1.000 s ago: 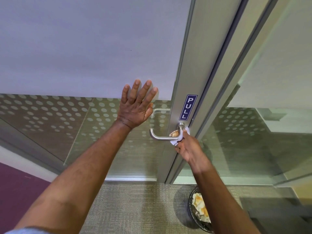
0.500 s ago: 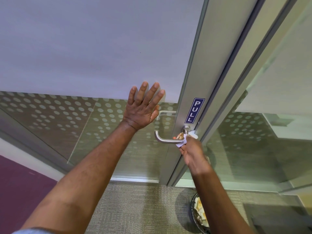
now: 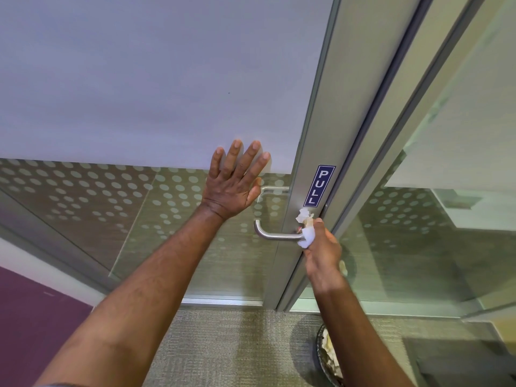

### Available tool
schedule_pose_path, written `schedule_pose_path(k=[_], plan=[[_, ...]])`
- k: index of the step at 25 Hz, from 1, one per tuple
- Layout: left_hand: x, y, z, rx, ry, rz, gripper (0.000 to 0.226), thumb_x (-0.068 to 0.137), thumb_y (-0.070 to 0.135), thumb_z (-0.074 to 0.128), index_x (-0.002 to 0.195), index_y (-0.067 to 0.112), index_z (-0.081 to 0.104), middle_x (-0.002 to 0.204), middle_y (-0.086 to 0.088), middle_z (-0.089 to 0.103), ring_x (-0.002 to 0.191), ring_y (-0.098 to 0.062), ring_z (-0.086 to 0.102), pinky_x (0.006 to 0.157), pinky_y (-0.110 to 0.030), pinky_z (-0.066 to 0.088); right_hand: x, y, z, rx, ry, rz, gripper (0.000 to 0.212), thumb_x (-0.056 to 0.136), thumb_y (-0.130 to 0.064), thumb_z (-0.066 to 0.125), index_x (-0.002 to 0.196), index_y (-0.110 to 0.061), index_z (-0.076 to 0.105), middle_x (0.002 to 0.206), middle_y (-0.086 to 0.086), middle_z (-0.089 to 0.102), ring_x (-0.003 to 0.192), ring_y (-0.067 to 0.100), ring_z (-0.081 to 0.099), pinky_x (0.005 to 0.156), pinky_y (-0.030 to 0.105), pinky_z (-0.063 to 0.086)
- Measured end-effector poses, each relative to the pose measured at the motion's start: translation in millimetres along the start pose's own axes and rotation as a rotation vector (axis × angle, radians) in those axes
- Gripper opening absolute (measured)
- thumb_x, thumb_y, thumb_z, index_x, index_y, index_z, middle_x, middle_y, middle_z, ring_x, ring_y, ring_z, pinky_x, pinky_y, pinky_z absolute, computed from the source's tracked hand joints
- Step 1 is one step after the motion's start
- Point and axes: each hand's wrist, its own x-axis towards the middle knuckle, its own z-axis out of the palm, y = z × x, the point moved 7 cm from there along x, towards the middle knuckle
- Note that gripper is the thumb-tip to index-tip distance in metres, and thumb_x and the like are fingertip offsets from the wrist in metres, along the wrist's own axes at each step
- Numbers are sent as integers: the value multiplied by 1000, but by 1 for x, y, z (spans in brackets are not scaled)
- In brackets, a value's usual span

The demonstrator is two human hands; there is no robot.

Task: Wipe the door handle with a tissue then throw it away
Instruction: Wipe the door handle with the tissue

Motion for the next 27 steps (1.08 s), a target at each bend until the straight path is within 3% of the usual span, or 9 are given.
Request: schedule_pose_path(k=[2,7,10,13,17,20,23,27], plan=[[0,0,1,-3,-2,1,74,99,40,49,165,20,20,175,-5,-7,161,-32,-10,129,-53,-3,3,-2,1,34,-28,96,42,97,-19,69,126,11,63,113,26,69,84,27,62,56,26,44],[-1,0,1,-13,-1,-1,75,99,39,51,165,20,20,175,-5,-5,161,-33,-9,129,-53,-3,-4,1,20,-92,-132,137,34,102,-1,52,123,25,58,112,32,64,94,32,62,90,34,44],[-2,0,2,-17,-1,-1,78,98,39,52,165,20,18,175,-5,-5,161,-33,-9,129,-53,-3,-9,2,23,-95,-130,162,32,104,-5,51,122,18,62,100,24,67,86,28,61,83,31,44],[-2,0,3,-13,-9,4,80,99,40,52,166,20,15,175,-5,-7,161,-32,-10,129,-53,-3,-19,6,18,-119,-97,227,23,103,-26,58,114,-9,68,93,7,68,79,17,61,66,28,42],[-2,0,2,-22,1,0,76,99,39,52,165,20,20,175,-4,-5,161,-32,-9,129,-53,-2,-17,4,22,-207,-139,272,25,106,-32,48,101,-19,68,93,-2,68,88,19,62,93,39,38],[-1,0,1,-25,-2,-4,71,99,39,52,162,20,26,175,-4,-6,161,-31,-9,129,-53,-2,-10,6,29,-264,-179,366,29,107,-29,44,84,-21,59,72,-4,65,72,14,54,89,39,34],[0,0,0,-26,2,-3,71,98,38,53,162,20,28,175,-4,-6,161,-31,-9,129,-53,-1,-1,11,28,-120,-235,381,31,106,-36,45,79,-25,54,55,-10,60,79,11,61,79,35,38],[0,0,-1,-37,0,-9,73,97,38,54,162,20,26,175,-3,-7,161,-31,-9,128,-53,0,-1,20,28,214,-367,412,35,103,-35,41,75,-23,56,56,-8,47,66,11,55,79,35,40]])
